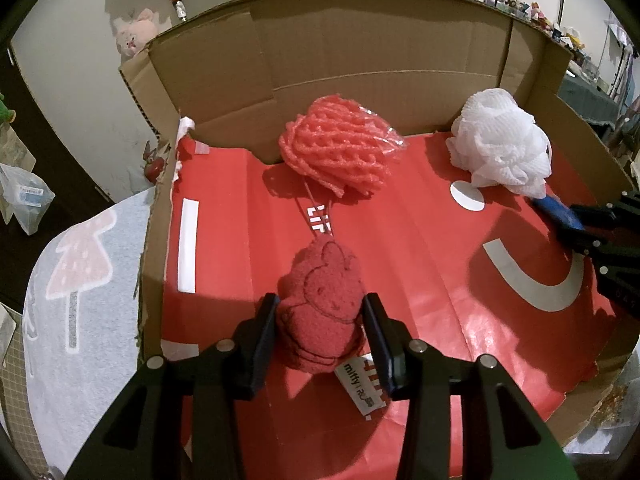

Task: Organize soft objects
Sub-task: 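Open both tools to drop the yarn ball and sponge roll in the box, then withdraw both tools from the box back toward the table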

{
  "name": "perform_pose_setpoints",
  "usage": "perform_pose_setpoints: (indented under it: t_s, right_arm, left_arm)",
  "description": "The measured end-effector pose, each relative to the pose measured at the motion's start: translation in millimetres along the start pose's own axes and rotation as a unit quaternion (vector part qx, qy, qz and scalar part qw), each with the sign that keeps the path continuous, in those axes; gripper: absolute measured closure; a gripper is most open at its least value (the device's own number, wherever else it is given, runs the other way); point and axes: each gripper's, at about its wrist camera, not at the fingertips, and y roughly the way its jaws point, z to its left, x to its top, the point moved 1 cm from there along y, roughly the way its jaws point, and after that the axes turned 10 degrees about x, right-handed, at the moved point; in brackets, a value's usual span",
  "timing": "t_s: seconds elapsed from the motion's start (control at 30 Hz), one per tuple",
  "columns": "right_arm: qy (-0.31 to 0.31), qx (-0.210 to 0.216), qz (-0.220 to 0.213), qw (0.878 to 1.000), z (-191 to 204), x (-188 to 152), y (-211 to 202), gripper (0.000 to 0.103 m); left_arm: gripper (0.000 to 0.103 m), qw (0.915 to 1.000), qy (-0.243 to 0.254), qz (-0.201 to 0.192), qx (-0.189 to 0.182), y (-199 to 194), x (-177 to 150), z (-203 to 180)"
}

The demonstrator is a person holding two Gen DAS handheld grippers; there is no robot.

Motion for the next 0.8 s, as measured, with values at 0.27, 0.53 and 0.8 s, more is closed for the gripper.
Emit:
perform_pose_setpoints:
  t_s: [0.27, 0.53, 0.8]
  right_arm:
    - [-0.030, -0.001, -0.021, 0.999, 16.5, -1.3, -11.4, 0.043]
    - [-0.022, 0.006, -0.061, 0.998, 22.3, -4.6, -50.4, 0.034]
    - [-0.017, 0.018, -0.125, 0.992, 25.6, -21.4, -114.2, 0.028]
  left_arm:
    - [0.048, 0.9994, -0.014, -0.018, -0.025, -13.2, -0.7, 2.8]
    - [0.029, 0.9956, -0.034, -0.067, -0.055, -56.3, -8.5, 3.8]
    - [0.016, 0.9866, -0.053, -0.135, -0.075, -120.5, -29.6, 7.9]
